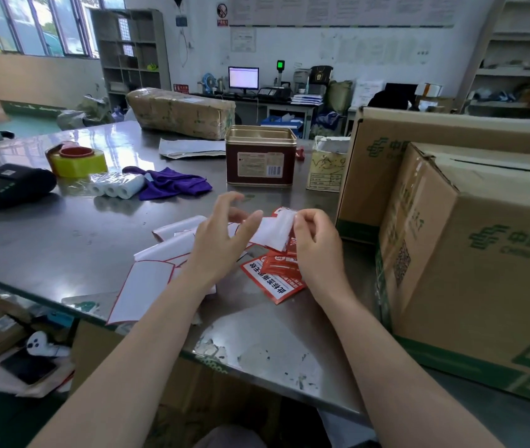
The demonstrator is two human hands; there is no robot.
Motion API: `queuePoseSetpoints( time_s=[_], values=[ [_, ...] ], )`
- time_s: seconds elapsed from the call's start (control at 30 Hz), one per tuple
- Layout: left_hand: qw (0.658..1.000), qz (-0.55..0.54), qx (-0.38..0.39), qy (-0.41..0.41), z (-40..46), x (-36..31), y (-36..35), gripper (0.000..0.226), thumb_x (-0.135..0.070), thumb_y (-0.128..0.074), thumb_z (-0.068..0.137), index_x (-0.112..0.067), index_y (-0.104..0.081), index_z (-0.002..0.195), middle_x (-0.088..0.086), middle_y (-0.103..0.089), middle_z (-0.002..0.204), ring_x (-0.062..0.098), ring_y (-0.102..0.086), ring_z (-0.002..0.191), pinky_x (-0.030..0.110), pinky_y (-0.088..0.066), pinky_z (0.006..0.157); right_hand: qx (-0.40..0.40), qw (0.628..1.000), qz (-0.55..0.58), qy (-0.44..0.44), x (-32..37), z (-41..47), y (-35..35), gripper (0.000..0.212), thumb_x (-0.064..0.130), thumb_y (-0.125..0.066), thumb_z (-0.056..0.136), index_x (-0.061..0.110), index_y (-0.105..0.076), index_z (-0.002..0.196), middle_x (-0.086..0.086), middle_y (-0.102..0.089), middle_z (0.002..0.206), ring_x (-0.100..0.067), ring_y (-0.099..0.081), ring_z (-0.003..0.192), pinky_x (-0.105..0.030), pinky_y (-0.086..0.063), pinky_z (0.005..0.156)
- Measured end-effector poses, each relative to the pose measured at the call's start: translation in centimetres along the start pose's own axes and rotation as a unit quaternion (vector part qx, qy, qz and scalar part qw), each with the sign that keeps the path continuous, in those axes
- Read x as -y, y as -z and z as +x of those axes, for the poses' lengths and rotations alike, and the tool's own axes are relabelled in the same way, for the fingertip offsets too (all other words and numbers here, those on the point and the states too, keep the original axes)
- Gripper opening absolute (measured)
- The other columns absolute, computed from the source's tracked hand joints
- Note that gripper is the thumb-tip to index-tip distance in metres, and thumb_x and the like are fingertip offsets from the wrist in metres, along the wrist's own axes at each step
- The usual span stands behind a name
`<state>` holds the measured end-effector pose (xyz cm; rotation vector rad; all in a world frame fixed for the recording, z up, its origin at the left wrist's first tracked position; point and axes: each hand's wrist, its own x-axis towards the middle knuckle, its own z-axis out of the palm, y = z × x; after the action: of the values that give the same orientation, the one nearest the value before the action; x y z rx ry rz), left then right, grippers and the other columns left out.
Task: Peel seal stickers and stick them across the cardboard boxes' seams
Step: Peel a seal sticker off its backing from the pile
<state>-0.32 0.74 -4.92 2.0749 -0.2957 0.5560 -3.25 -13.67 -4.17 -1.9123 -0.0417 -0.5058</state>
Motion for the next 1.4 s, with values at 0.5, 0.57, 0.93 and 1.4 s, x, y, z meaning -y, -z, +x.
queuePoseSetpoints(
  time_s=[0.5, 0.57, 0.93, 1.4],
  values=[
    [0.993, 0.01, -0.118, 0.01, 1.0, 1.4, 0.7, 0.042, 0.007, -0.05, 0.084, -0.012, -0.059, 0.12, 0.004, -0.052, 0.093, 0.02, -0.054, 0.075, 0.025, -0.044, 0.07, -0.058, 0.993, 0.085, -0.057, -0.4, 0.6, 0.3, 0.012, 0.032, -0.039, 0.1, 0.024, -0.048, 0.102, 0.002, -0.059, 0.102, -0.011, -0.061, 0.089, -0.024, -0.051, 0.069],
    [0.986, 0.08, -0.147, -0.014, 0.9, 2.1, 0.7, 0.034, 0.015, -0.045, 0.079, -0.002, -0.069, 0.096, 0.013, -0.053, 0.097, 0.027, -0.055, 0.088, 0.025, -0.037, 0.074, -0.077, 0.99, 0.095, -0.067, -0.5, 0.7, 0.5, 0.012, 0.031, -0.04, 0.1, 0.023, -0.048, 0.1, 0.006, -0.058, 0.094, -0.009, -0.06, 0.084, -0.022, -0.048, 0.065],
    [0.917, 0.373, -0.102, 0.102, 0.6, 3.7, 0.4, 0.028, -0.011, -0.05, 0.086, -0.015, -0.075, 0.098, 0.01, -0.06, 0.118, 0.034, -0.046, 0.112, 0.038, -0.028, 0.097, -0.086, 0.985, 0.114, -0.091, -0.9, 1.2, 0.6, 0.013, 0.034, -0.041, 0.099, 0.025, -0.049, 0.103, 0.015, -0.054, 0.09, -0.002, -0.058, 0.079, -0.012, -0.043, 0.061],
    [0.939, 0.198, -0.113, -0.258, -0.3, 0.3, -1.3, 0.024, -0.038, -0.067, 0.076, -0.014, -0.069, 0.081, 0.012, -0.06, 0.109, 0.027, -0.049, 0.112, 0.038, -0.035, 0.094, -0.009, 0.993, 0.114, -0.015, 0.5, 0.8, -0.5, 0.011, 0.029, -0.053, 0.094, 0.021, -0.056, 0.102, 0.004, -0.064, 0.101, -0.014, -0.062, 0.1, -0.028, -0.051, 0.088]
  ],
)
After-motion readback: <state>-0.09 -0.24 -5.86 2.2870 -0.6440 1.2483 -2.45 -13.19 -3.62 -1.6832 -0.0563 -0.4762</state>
